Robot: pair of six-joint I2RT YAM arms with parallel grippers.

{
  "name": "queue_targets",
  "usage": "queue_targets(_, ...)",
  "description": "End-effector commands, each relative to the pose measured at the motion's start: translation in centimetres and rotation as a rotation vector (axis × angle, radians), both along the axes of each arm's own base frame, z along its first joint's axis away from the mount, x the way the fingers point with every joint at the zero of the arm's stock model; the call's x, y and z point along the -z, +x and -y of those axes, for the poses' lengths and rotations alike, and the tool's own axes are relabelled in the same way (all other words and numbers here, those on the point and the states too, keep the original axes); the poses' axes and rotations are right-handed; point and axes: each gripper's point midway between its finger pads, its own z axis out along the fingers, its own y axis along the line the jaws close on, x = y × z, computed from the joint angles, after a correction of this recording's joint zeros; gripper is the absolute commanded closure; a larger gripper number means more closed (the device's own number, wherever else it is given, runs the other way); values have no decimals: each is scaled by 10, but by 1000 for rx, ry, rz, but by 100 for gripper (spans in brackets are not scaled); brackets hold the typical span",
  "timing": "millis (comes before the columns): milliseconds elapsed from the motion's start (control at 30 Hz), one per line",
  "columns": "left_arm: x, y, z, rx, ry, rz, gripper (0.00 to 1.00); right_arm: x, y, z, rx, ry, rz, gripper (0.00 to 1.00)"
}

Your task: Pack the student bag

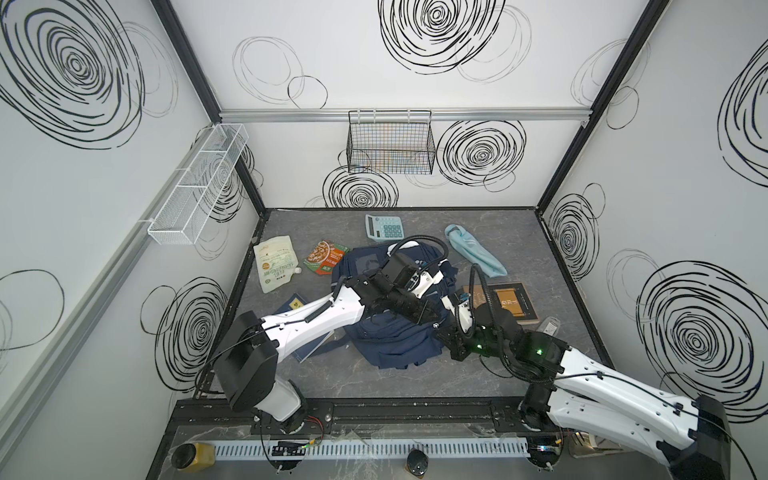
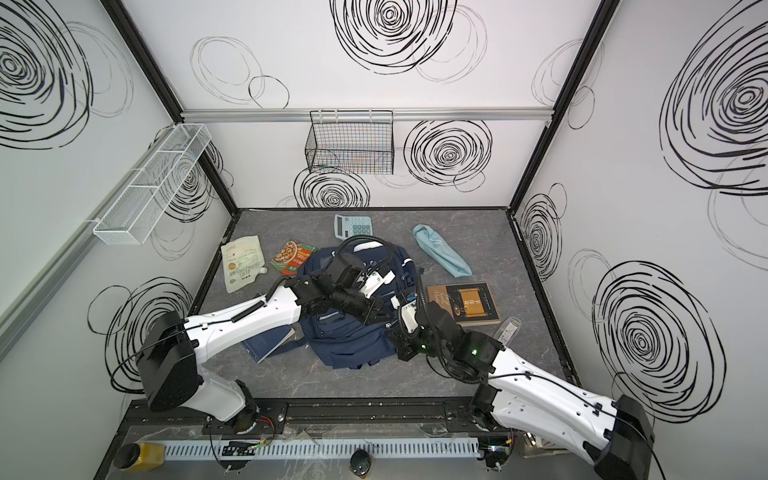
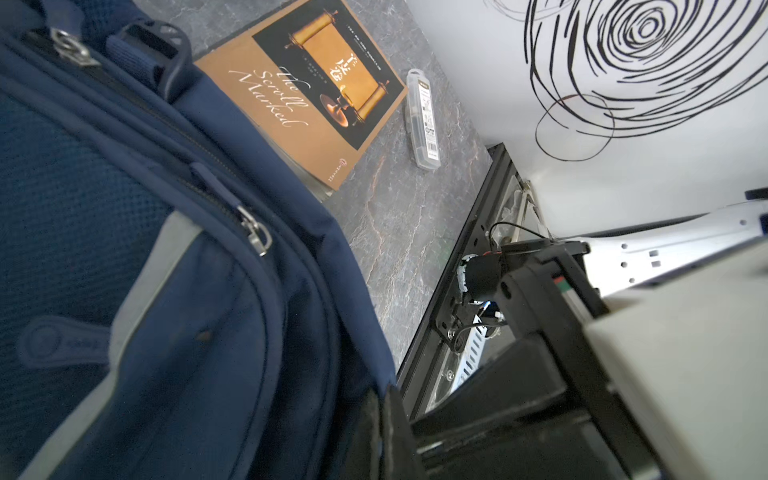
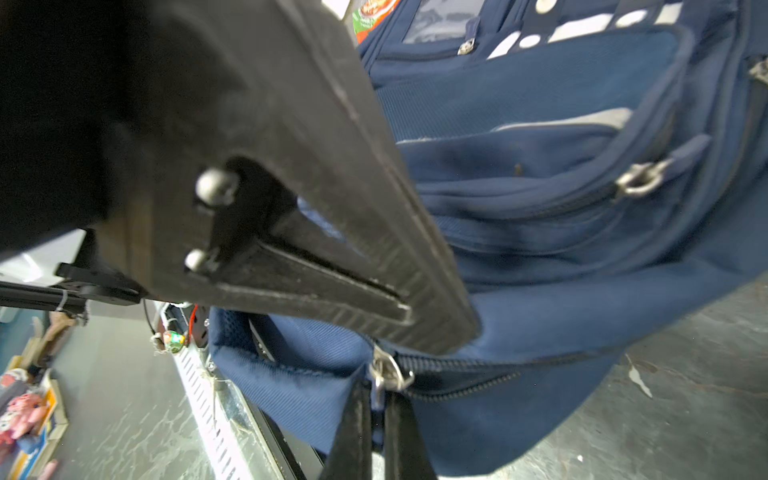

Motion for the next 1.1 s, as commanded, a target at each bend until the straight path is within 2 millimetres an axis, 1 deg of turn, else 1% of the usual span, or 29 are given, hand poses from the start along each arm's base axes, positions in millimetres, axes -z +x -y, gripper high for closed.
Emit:
queue_targets(0,-94,71,16,-197,-286,295,100,-63,-36,-43,-209,217,42,100)
queue_targets(67,-96,74,16,-208,-301,291,100,-69,-38,-47,-217,243,51,100)
queue_targets(167,-104,77,14,-234,-329,289,100,-71,-42,-52,-232,259,52,100)
queue_targets(400,-132,91,1,-351,-399,340,100,-63,-55,-63,-270,291,24,100)
queue_targets(500,-138,95,-2,-387,-430,342,100,-63,-57,-66,-271,299,24,100)
queue_targets(600,-138,96,0,-396,-429,347,100,-70,-60,-67,-277,300,34,100)
queue_targets(667,-136,96,-1,-400,-427,350,100,-72,-59,-62,-260,285,49,100)
queue_targets(733,-132,97,-4,-412,-412,353,100,-72,-52,-52,-215,245,68,100)
queue_targets(800,-128,98,-10,-441,-405,358,100,-70,-43,-39,-146,194,85,100)
queue_targets(867,-125,98,-15,-471,-409,356,100,-71,-38,-30,-103,166,97,100)
queue_targets(1000,-116,95,-21,-509,-411,349,100,-83,-28,-14,-35,146,139,100)
queue_targets(1067,-113,92,-21,-516,-415,340,100,-90,-25,-9,-20,142,163,100)
